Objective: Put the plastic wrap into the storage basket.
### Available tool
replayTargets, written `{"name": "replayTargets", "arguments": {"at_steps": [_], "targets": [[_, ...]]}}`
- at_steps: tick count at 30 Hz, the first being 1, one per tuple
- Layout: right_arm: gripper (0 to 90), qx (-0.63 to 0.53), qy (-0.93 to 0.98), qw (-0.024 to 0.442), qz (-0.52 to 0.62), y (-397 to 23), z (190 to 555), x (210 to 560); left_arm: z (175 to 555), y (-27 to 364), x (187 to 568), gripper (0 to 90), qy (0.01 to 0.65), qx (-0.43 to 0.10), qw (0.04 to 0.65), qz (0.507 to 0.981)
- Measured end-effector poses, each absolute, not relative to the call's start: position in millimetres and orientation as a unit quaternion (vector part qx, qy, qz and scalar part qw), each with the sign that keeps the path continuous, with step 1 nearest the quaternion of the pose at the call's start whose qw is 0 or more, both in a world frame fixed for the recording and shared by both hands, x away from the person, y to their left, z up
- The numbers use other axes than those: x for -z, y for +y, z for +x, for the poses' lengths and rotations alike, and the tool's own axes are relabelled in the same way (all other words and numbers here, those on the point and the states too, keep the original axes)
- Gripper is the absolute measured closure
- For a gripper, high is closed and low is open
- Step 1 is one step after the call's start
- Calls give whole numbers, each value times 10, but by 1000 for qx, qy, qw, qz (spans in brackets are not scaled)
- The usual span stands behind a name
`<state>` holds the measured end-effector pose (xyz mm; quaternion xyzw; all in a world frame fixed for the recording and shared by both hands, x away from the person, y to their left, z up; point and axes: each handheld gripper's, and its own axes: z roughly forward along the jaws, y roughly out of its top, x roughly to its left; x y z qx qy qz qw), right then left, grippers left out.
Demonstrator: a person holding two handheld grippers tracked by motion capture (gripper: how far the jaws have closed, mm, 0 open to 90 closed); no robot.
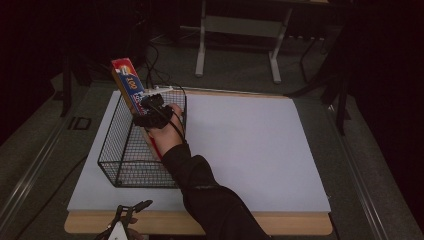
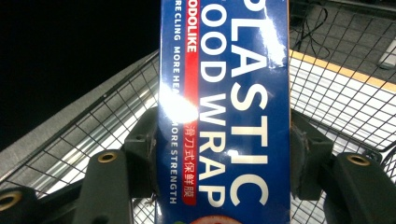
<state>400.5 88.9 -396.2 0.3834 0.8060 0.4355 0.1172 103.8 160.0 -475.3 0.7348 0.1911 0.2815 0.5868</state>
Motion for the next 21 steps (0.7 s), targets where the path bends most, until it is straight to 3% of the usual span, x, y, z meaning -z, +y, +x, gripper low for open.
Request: {"name": "replayTargets", "arguments": {"at_steps": [4, 9, 11, 21], "targets": [[398, -432, 807, 110, 387, 905, 3990, 4011, 1038, 1599, 4754, 15, 190, -281, 586, 736], [398, -408, 815, 133, 390, 928, 3974, 4093, 1035, 1590, 4756, 15, 189, -281, 585, 737], [397, -403, 809, 110, 414, 883, 4020, 4152, 1037, 1589, 4757, 15, 189, -280, 585, 737], [395, -368, 821, 116, 420, 964, 4066, 4196, 1031, 1592, 4757, 14, 188, -280, 585, 738]]}}
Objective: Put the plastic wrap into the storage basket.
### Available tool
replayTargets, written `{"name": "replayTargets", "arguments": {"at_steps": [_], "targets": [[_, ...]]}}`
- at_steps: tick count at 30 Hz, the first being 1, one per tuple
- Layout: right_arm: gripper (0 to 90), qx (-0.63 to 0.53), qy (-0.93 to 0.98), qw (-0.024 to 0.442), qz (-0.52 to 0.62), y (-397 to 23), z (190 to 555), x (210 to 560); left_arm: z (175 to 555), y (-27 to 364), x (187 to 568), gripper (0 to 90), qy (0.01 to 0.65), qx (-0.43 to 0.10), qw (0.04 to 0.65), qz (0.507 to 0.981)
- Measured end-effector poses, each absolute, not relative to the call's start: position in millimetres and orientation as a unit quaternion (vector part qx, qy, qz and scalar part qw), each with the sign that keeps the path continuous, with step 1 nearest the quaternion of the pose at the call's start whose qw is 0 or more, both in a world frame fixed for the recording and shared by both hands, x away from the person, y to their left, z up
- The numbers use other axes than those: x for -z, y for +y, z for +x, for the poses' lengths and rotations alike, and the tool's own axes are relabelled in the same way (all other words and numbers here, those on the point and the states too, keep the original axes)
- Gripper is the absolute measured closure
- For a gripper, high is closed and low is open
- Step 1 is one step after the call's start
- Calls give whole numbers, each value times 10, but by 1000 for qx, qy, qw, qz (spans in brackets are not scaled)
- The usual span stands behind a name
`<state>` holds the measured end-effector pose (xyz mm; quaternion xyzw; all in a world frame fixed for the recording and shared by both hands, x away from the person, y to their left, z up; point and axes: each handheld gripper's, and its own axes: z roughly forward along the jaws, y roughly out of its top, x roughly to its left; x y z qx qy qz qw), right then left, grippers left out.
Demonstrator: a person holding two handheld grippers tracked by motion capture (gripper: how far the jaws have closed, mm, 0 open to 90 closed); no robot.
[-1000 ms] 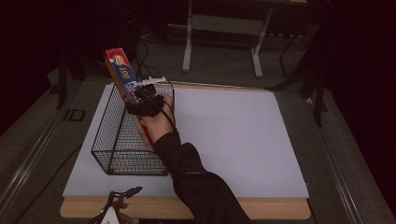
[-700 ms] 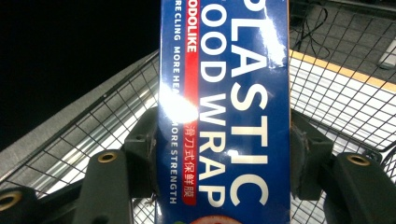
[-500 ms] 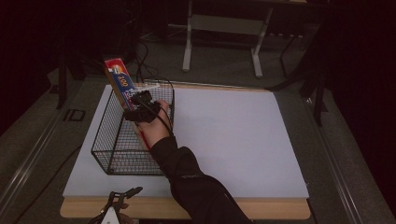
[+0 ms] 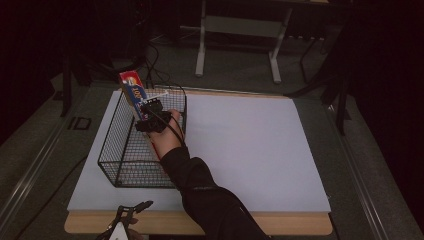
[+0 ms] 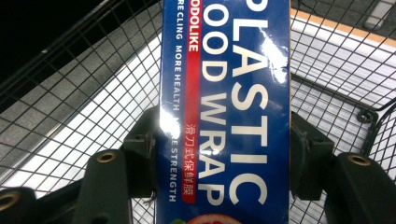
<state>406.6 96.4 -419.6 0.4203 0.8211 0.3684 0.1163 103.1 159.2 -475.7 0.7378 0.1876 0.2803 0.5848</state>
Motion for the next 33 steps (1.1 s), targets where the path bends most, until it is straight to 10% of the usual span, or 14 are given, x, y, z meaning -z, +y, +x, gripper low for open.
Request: {"name": "replayTargets", "arguments": {"at_steps": [33], "targets": [[363, -330, 845, 103, 408, 917, 4192, 4377, 1038, 1570, 4768, 15, 185, -276, 581, 743]]}}
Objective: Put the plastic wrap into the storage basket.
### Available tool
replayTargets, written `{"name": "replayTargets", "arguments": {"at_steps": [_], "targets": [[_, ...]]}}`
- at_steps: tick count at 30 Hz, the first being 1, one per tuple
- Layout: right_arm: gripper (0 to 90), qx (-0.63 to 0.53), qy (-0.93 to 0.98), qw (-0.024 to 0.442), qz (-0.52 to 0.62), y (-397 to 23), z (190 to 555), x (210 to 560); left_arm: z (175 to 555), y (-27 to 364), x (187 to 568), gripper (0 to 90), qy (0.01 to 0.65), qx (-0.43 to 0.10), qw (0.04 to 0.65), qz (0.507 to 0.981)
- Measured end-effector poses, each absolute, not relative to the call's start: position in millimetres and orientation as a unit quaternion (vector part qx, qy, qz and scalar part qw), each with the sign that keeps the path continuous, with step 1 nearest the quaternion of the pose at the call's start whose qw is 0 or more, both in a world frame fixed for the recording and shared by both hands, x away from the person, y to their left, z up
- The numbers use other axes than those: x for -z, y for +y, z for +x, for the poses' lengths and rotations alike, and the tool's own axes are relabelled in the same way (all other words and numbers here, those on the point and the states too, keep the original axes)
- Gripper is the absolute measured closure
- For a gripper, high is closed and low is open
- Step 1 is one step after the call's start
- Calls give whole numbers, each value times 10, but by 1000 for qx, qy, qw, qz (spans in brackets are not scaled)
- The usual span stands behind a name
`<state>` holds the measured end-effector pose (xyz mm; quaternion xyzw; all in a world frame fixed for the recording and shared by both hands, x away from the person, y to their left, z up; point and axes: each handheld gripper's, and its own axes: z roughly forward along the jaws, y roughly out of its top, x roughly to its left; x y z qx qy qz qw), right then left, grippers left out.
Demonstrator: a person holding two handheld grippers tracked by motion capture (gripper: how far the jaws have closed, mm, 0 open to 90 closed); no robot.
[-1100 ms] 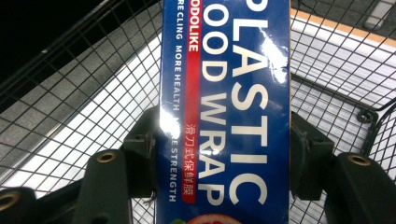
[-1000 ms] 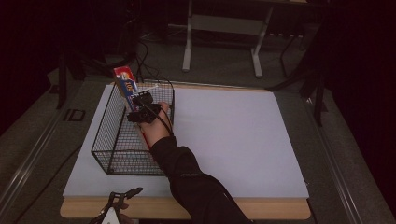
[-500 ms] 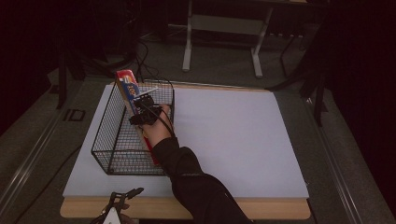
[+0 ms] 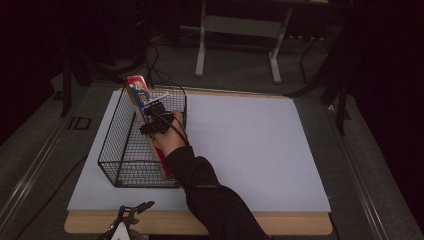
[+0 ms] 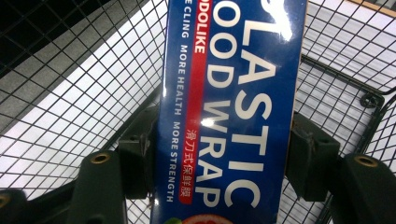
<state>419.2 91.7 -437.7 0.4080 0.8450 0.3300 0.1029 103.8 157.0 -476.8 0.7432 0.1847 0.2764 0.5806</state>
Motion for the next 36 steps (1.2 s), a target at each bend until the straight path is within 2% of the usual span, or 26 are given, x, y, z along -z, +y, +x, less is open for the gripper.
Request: {"name": "replayTargets", "arguments": {"at_steps": [21, 25, 36], "targets": [[331, -338, 849, 107, 393, 879, 4174, 4354, 1037, 1560, 4773, 15, 183, -274, 579, 746], [255, -342, 852, 94, 384, 852, 4169, 4299, 1041, 1561, 4777, 14, 183, -273, 578, 747], [138, -378, 855, 74, 347, 614, 4095, 4099, 1046, 1548, 4784, 15, 183, -274, 575, 749]]}}
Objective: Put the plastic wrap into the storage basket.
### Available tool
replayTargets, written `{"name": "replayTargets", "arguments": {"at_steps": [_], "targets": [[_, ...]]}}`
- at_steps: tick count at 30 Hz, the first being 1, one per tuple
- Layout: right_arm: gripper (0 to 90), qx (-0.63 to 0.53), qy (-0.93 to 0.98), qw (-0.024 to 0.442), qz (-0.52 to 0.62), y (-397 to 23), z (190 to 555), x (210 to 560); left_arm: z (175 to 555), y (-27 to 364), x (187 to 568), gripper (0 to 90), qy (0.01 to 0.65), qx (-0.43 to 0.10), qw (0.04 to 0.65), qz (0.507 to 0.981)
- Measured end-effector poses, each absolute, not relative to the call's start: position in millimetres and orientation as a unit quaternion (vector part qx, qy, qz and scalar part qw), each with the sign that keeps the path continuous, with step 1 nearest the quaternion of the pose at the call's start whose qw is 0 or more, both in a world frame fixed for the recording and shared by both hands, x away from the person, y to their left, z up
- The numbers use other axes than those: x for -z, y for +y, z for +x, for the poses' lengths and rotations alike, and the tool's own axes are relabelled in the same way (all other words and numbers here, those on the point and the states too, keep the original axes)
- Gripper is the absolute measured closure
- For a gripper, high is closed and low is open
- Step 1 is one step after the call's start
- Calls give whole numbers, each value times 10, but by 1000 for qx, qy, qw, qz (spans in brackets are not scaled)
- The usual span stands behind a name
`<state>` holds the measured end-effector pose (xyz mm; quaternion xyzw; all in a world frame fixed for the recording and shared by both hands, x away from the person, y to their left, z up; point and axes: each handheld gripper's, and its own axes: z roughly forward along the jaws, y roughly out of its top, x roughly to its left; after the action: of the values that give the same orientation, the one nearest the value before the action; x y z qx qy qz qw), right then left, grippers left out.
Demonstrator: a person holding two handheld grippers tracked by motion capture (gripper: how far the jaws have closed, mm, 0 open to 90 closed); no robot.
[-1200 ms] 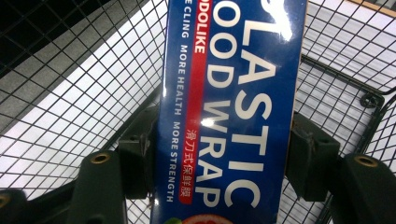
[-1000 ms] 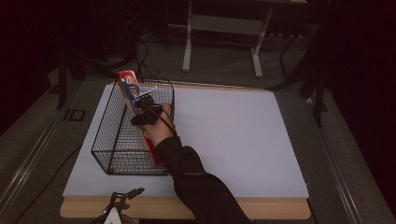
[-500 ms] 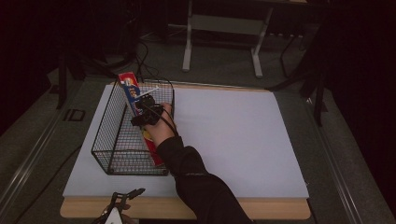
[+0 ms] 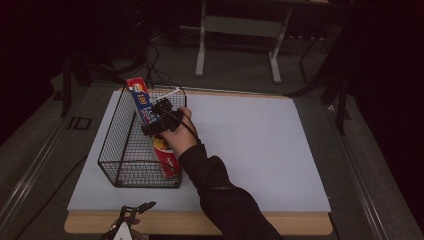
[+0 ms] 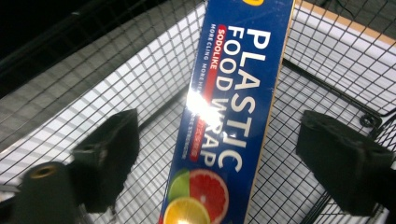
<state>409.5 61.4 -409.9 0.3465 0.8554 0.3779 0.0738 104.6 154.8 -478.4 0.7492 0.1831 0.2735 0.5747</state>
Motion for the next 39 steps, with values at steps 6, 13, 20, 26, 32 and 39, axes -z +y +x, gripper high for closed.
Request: {"name": "replayTargets", "arguments": {"at_steps": [6, 13, 20, 26, 32, 39], "targets": [[138, -399, 847, 61, 346, 384, 4054, 4031, 1055, 1546, 4794, 14, 185, -272, 573, 750], [142, -410, 842, 72, 344, 81, 3988, 3921, 1064, 1529, 4801, 14, 186, -272, 570, 752], [141, -418, 838, 92, 338, -273, 3901, 3819, 1077, 1526, 4808, 14, 189, -273, 569, 753], [142, -427, 830, 94, 346, -628, 3831, 3792, 1081, 1520, 4811, 15, 190, -274, 567, 753], [141, -428, 824, 106, 356, -971, 3769, 3781, 1083, 1512, 4813, 15, 188, -275, 566, 755], [141, -421, 826, 110, 357, -1258, 3673, 3885, 1088, 1507, 4817, 14, 190, -274, 565, 755]]}}
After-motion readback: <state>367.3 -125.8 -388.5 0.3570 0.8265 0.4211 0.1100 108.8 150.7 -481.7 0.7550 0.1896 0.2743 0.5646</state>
